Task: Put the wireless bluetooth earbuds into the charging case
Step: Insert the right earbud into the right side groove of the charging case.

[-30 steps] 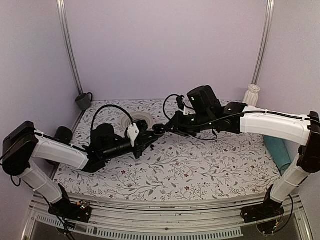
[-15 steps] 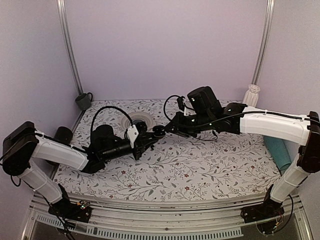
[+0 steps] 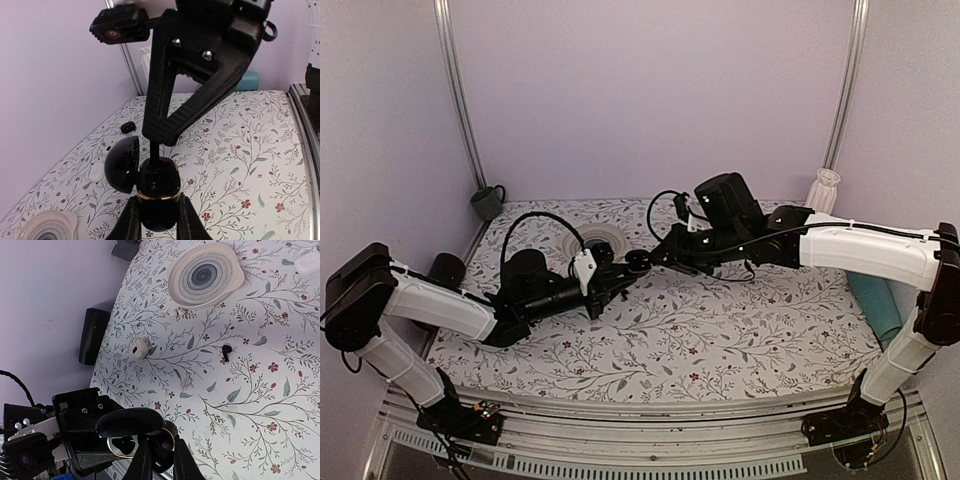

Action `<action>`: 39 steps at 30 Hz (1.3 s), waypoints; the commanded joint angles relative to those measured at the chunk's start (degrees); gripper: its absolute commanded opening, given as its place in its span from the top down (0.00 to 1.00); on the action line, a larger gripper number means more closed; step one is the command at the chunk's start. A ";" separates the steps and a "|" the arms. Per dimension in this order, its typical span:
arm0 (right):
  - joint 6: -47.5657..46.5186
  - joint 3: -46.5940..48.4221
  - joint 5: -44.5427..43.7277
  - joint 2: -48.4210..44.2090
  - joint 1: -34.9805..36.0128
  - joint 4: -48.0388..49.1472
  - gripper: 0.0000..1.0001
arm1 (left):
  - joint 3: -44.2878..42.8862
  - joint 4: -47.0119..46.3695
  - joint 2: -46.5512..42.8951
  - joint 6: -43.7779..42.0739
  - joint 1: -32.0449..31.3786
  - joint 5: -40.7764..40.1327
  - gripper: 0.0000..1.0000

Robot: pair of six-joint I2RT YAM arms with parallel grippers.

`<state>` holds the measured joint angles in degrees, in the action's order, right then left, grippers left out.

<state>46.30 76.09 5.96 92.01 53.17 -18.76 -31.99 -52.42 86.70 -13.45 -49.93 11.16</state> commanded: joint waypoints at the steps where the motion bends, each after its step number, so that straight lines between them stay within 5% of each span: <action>1: -0.01 -0.24 0.55 1.28 -0.22 0.27 0.92 | -0.31 -3.57 -0.32 -0.14 -0.60 0.74 1.00; 39: -3.77 2.71 0.92 -1.13 -0.01 -0.40 0.60 | -0.48 -16.16 8.28 5.20 -0.83 1.06 1.00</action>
<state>44.69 77.97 6.57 93.49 53.17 -21.12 -31.88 -64.99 93.73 -10.39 -50.15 11.77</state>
